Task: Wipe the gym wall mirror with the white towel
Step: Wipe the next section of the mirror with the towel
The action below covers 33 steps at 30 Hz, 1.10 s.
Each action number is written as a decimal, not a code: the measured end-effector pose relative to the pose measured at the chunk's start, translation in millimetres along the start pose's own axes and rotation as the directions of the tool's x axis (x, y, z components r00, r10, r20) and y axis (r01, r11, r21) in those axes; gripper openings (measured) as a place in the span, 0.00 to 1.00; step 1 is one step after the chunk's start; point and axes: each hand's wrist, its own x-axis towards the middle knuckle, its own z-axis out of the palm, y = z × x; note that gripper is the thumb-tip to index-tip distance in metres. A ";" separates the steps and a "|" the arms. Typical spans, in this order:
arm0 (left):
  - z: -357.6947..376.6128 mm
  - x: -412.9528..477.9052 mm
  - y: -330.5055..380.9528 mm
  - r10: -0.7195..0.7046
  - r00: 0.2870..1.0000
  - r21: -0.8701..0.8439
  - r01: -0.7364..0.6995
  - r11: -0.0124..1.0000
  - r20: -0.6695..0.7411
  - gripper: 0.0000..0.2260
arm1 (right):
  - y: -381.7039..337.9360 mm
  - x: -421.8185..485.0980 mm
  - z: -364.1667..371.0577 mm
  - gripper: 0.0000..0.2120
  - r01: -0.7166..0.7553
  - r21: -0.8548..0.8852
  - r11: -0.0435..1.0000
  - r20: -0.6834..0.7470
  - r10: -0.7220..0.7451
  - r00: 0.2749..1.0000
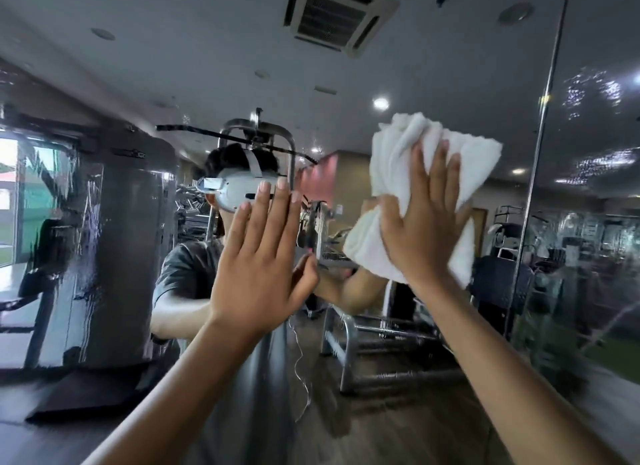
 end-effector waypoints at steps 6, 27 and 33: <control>-0.6 -7.5 -4.6 0.021 1.000 -0.029 -0.021 0.999 -0.009 0.33 | 17.5 -93.2 -2.8 0.36 0.496 -0.026 0.868 0.159 -0.486 0.859; 0.0 -20.5 1.7 -0.014 1.000 0.000 0.014 1.000 0.009 0.33 | 47.8 -89.2 -7.1 0.30 0.026 0.060 0.998 0.064 -0.030 0.997; 2.5 -49.6 -2.1 -0.007 1.000 -0.020 0.007 1.000 0.002 0.31 | 17.1 -140.9 -0.1 0.34 0.277 -0.008 0.961 0.139 -0.273 0.952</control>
